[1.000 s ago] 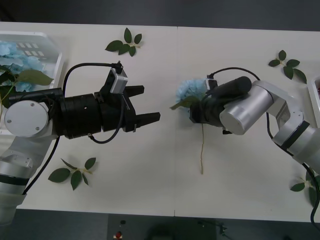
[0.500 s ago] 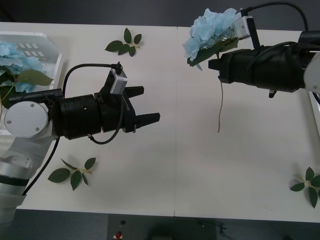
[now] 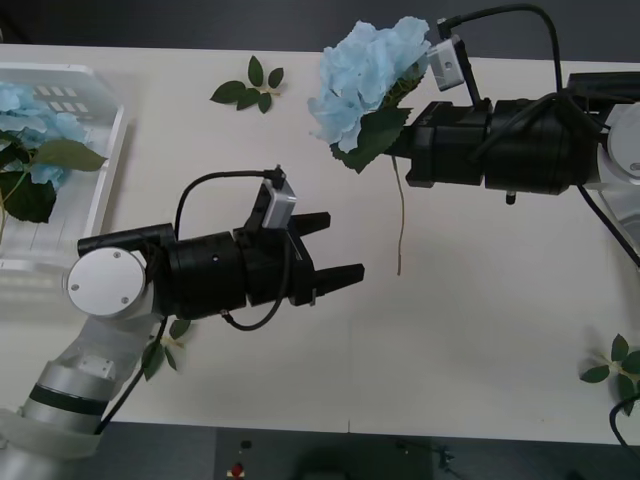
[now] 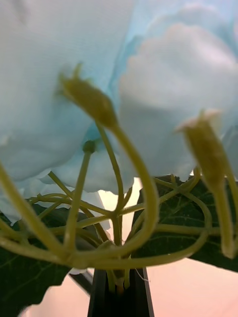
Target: Put the red flowers into the right box and the blue flowers into the left box
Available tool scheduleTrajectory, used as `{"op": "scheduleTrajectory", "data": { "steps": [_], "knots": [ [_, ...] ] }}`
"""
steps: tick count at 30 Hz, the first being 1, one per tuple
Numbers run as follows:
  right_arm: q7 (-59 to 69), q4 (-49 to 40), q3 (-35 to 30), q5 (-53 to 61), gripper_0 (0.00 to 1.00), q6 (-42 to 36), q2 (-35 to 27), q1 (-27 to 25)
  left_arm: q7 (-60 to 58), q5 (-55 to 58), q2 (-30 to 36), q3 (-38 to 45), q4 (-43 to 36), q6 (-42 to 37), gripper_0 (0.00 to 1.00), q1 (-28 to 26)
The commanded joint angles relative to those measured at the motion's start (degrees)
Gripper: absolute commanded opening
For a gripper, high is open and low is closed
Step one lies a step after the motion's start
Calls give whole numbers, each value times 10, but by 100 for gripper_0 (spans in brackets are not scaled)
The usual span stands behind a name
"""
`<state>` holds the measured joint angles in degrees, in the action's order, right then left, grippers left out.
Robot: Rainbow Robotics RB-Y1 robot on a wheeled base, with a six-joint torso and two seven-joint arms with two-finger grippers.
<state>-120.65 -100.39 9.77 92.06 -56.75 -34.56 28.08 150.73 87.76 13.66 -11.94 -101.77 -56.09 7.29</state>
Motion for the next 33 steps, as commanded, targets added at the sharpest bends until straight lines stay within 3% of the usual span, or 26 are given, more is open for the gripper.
{"op": "scheduleTrajectory", "data": {
  "steps": [1,17,20,21,22,23,27,33],
  "knots": [
    [-10,-18,-5,22,0,-6,12,31,43,-24,-24,-17,-6,3,100,-7],
    [-5,-18,9,77,0,-20,5,40,43,-117,-67,-41,-6,11,100,11],
    [-7,-18,11,81,0,-20,4,40,43,-117,-68,-41,-6,12,76,15],
    [-7,-18,12,83,0,-20,4,40,43,-117,-68,-41,-6,12,57,17],
    [-7,-18,11,84,0,-20,4,40,43,-117,-68,-41,-6,12,50,18],
    [-8,-18,12,85,0,-21,4,41,43,-117,-68,-40,-6,12,36,19],
    [-9,-19,14,86,0,-21,4,40,43,-114,-68,-38,-6,14,1,23],
    [-9,-18,14,86,0,-21,6,41,43,-107,-68,-36,-6,20,0,26]
  ]
}}
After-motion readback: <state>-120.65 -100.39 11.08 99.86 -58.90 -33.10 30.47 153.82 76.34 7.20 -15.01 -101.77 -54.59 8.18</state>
